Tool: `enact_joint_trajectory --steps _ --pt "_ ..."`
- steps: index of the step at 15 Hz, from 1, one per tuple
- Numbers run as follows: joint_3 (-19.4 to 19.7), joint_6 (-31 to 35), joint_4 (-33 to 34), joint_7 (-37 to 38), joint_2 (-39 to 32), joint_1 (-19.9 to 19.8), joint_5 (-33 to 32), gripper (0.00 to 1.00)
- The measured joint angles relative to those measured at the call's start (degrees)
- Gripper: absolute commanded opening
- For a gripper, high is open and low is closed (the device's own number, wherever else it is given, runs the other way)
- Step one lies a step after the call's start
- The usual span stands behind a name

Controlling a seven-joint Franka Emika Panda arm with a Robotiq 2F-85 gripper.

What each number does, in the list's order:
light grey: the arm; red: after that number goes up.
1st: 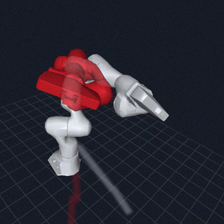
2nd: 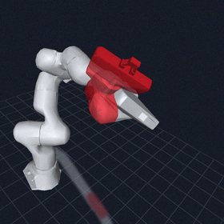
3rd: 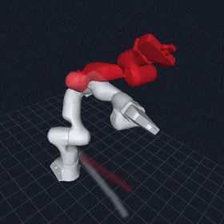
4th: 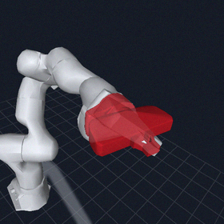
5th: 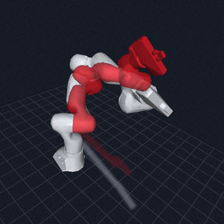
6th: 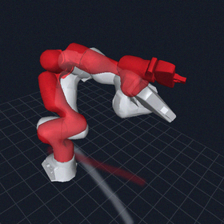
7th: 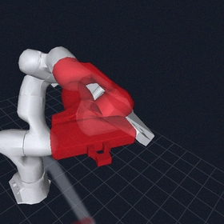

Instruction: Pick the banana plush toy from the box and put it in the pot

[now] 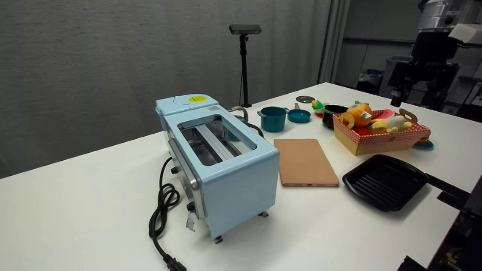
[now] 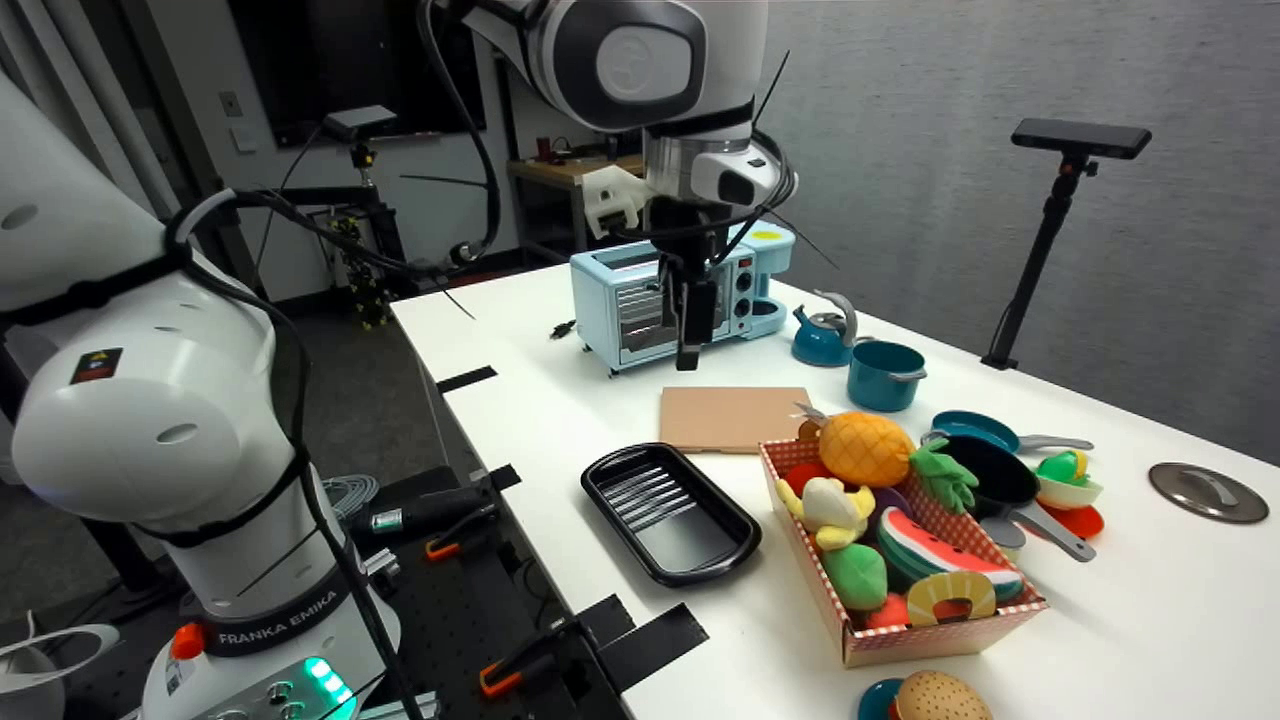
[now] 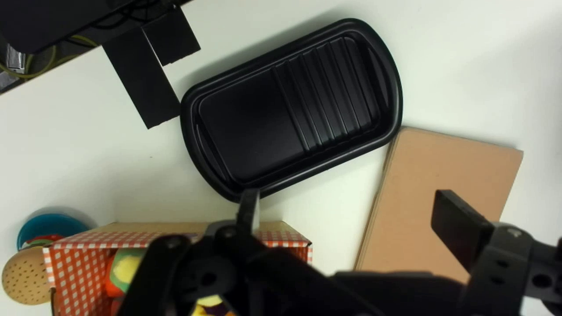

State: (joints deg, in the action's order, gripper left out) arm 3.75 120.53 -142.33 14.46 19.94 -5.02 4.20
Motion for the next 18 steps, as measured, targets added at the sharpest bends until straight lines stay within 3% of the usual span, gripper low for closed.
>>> enact_joint_trajectory --steps 9,18 --pt "5.5 0.12 4.43 -3.13 -3.28 -2.92 0.41 1.0" --pt "7.93 1.03 6.03 -4.17 -7.39 -3.59 0.91 1.0"
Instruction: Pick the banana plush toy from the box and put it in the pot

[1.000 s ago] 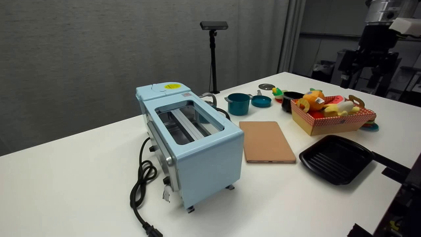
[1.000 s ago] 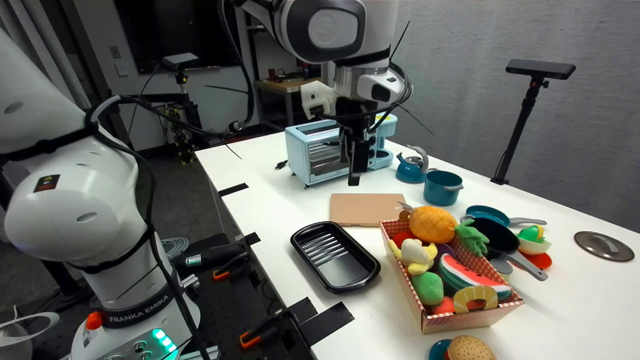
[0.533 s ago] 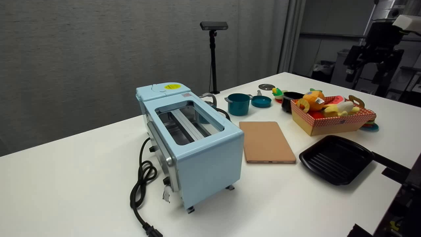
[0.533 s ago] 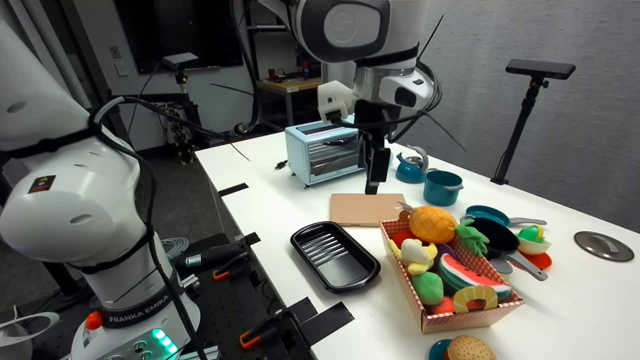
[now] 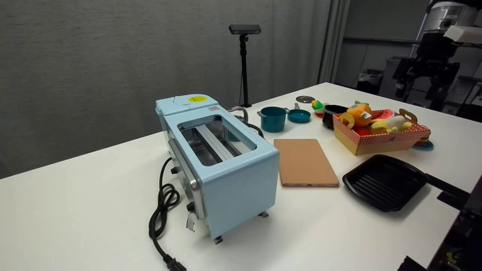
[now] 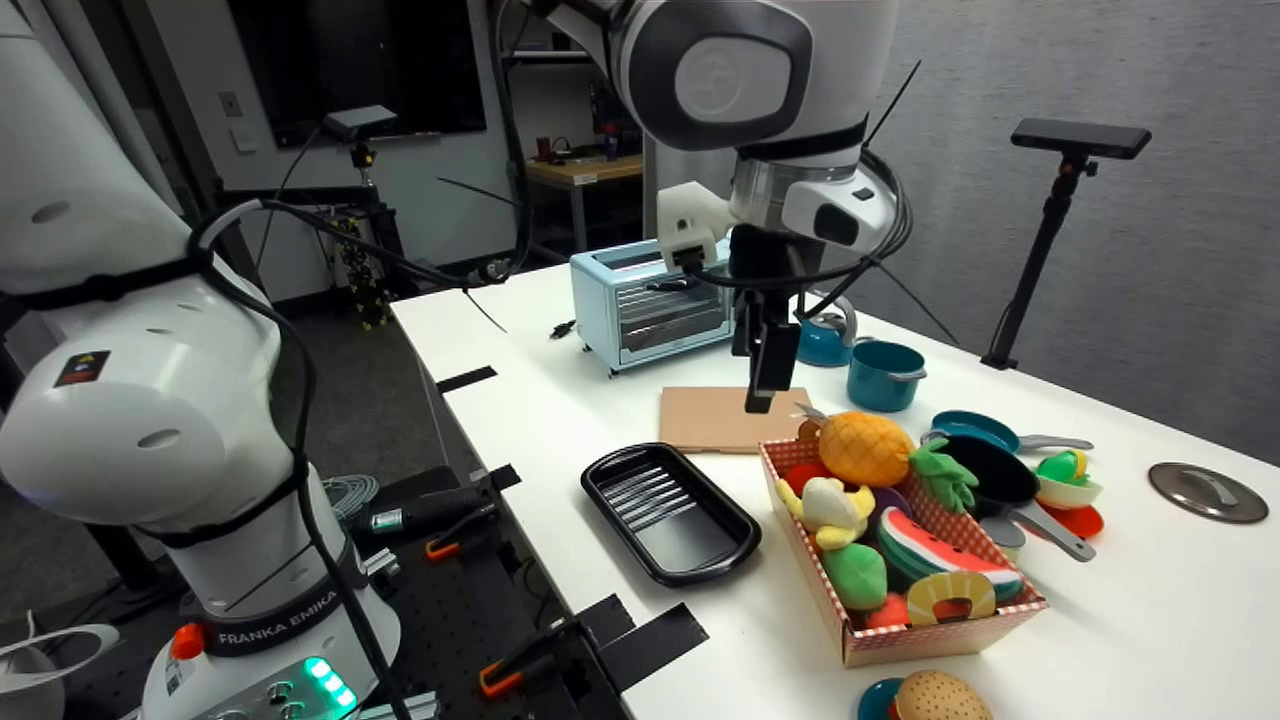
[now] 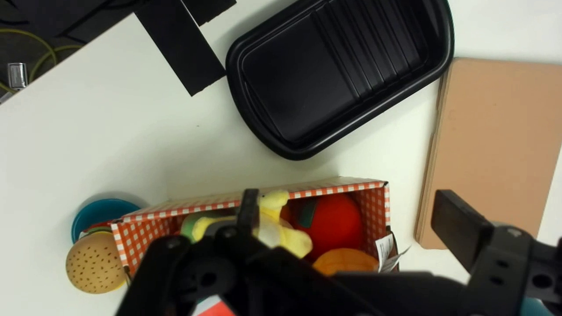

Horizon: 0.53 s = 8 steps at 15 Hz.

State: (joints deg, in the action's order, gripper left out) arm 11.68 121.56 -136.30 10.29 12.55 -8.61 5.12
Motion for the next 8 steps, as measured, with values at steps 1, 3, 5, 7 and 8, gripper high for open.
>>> enact_joint_trajectory --steps 1,3,5,7,8 --pt "0.22 0.0 0.34 -0.07 -0.26 -0.04 0.08 1.0" --pt "0.71 0.0 1.1 -0.27 -0.74 -0.16 0.43 1.0" --pt "1.2 0.0 1.82 -0.83 -1.16 -0.31 1.18 1.0" --pt "1.57 0.0 2.51 -1.38 -1.51 -0.54 1.89 1.0" --pt "1.69 0.0 2.86 -1.6 -1.67 -0.68 2.14 1.0"
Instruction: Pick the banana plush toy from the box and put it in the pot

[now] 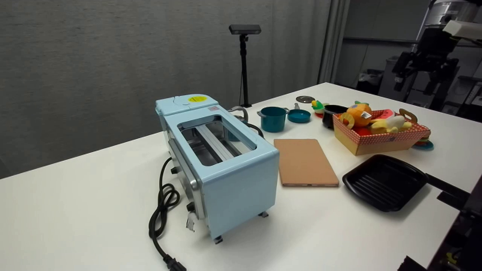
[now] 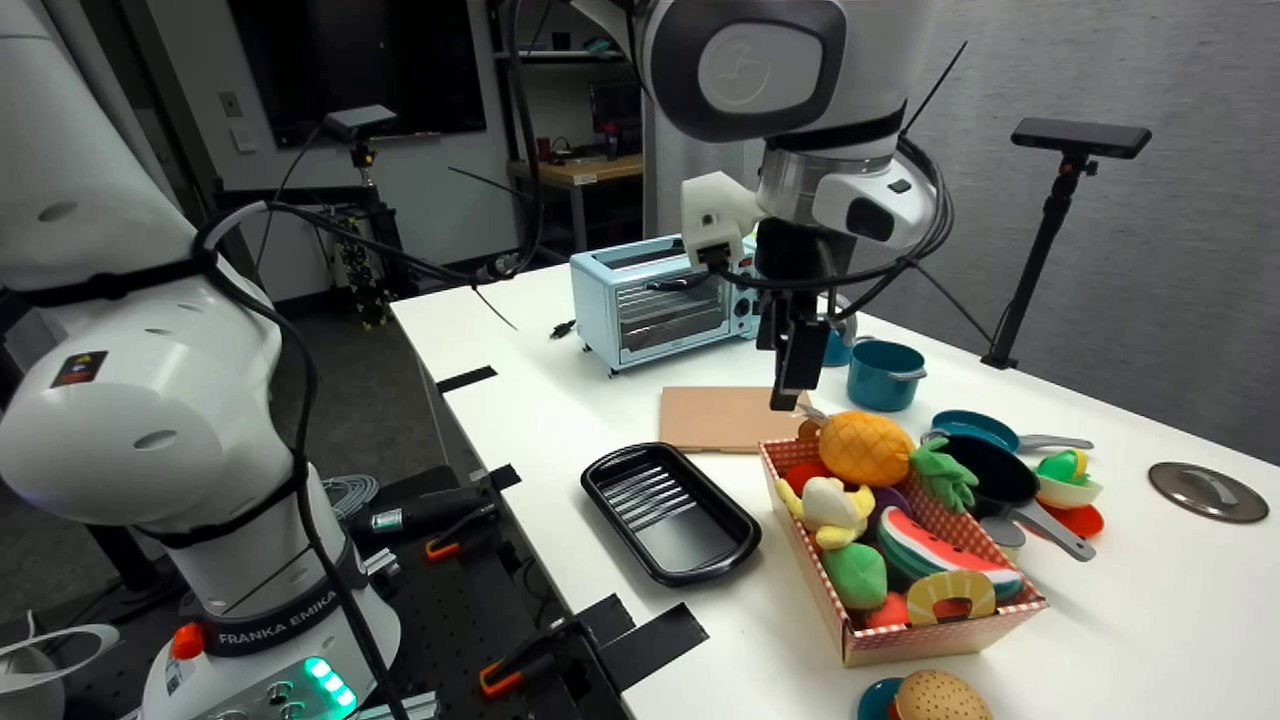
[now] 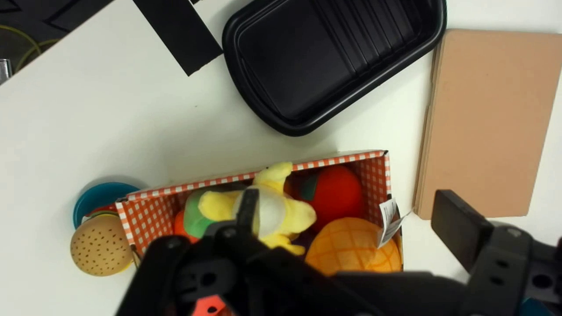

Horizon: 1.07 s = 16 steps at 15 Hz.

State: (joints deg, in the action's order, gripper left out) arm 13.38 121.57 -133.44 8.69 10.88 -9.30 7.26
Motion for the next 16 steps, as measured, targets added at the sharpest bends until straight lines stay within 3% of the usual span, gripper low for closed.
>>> enact_joint_trajectory --steps 8,16 --pt "0.62 0.16 2.07 -0.46 -1.67 -0.63 0.09 1.0" --pt "0.56 0.32 0.08 -1.56 -1.67 -0.75 0.64 1.0"
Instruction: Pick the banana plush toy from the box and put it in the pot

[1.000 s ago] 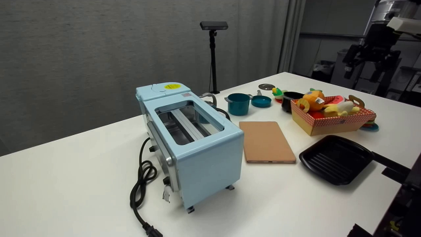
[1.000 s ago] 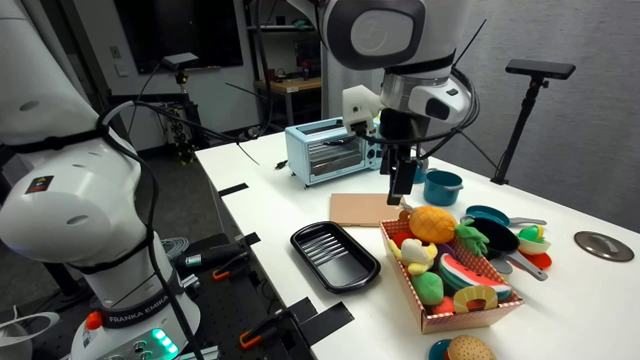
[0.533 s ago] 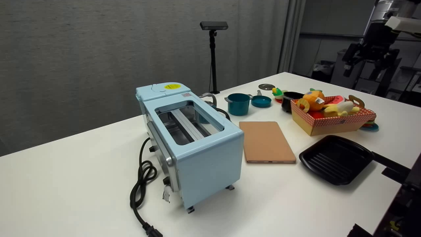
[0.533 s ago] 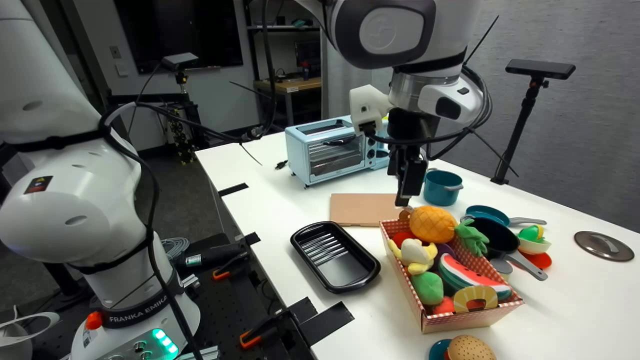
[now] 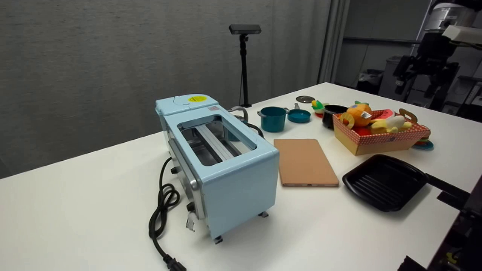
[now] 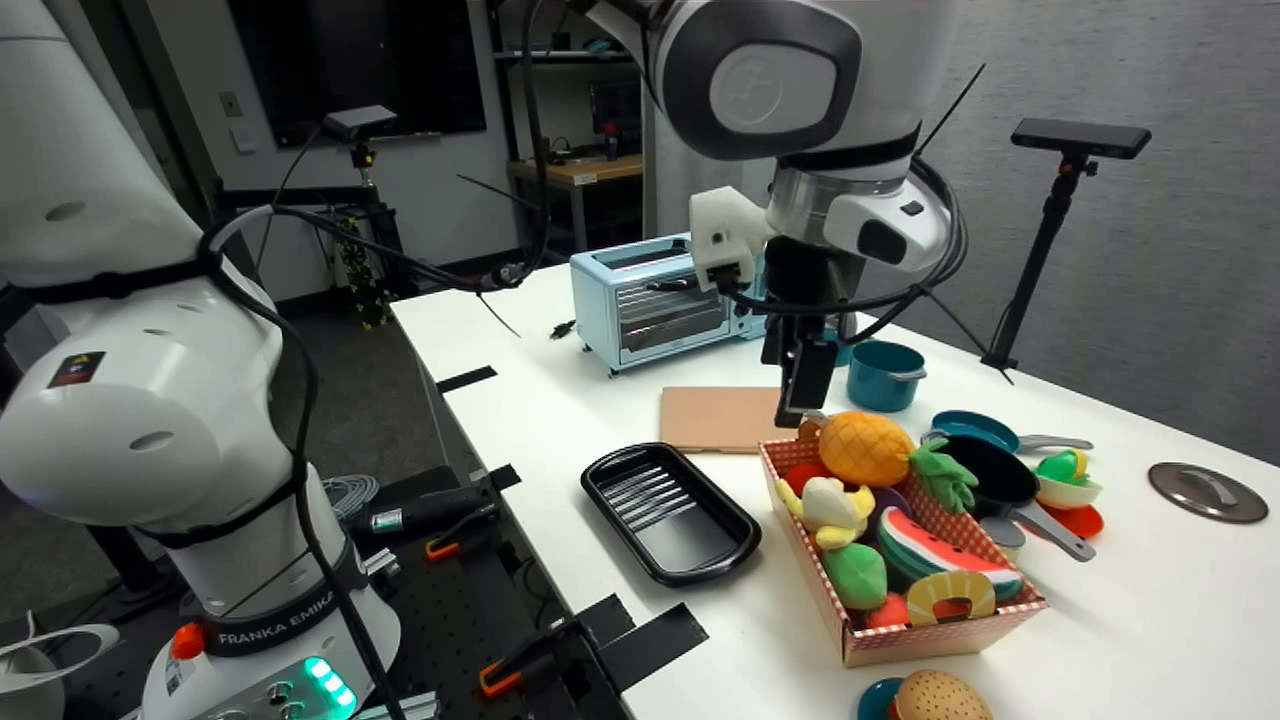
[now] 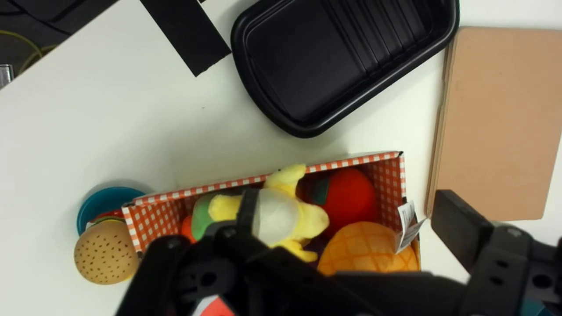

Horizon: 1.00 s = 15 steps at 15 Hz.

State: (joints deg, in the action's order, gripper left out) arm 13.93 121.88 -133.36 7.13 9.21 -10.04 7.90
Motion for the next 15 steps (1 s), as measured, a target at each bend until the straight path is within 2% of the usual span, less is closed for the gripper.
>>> enact_joint_trajectory --steps 8,15 --pt "-0.52 -0.1 -1.51 -0.47 0.61 0.0 0.24 1.0" --pt "-1.54 -0.04 0.65 -0.02 -4.81 0.0 0.24 1.0"
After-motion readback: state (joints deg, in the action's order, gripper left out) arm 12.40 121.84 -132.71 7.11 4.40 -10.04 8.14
